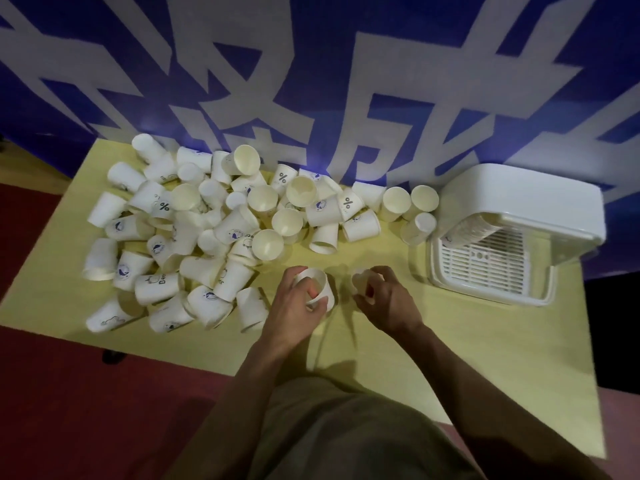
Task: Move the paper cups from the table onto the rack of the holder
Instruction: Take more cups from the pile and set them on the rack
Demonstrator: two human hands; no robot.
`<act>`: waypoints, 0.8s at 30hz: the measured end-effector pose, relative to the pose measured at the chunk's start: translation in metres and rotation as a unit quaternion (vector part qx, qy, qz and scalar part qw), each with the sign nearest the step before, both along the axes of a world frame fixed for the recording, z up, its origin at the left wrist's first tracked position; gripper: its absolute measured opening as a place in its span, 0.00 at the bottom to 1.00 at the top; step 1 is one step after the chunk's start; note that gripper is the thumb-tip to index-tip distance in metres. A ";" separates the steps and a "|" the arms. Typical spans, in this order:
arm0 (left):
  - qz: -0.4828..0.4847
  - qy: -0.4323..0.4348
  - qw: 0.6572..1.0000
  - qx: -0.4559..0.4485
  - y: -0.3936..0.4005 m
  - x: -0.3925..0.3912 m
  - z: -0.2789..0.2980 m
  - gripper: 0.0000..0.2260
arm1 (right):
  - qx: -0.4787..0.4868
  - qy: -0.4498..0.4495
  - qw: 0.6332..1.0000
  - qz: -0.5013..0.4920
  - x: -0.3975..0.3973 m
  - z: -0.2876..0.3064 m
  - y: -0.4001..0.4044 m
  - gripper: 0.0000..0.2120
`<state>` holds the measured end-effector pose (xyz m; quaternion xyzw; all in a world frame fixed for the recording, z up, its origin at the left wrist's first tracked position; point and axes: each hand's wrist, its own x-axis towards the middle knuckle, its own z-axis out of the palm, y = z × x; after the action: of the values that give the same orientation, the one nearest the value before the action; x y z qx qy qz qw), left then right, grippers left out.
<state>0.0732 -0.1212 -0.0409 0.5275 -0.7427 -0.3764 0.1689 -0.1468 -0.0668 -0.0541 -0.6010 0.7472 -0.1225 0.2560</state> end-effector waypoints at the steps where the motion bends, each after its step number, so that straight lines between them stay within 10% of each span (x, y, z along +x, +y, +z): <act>1: -0.008 0.007 1.000 -0.012 0.002 -0.012 0.001 0.11 | -0.019 -0.004 1.000 -0.017 -0.009 0.005 0.011 0.20; 12: -0.120 0.049 0.990 -0.063 0.035 -0.178 0.034 0.31 | -0.079 -0.038 0.988 -0.129 -0.153 0.057 0.113 0.30; 24: -0.137 -0.015 0.989 -0.061 0.058 -0.341 0.024 0.26 | -0.134 -0.116 0.970 -0.165 -0.283 0.062 0.161 0.24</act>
<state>-0.2678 -0.0627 -0.0165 0.4154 -0.8318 -0.3422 0.1361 -0.4302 0.0939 0.0075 -0.4799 0.7780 -0.3307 0.2345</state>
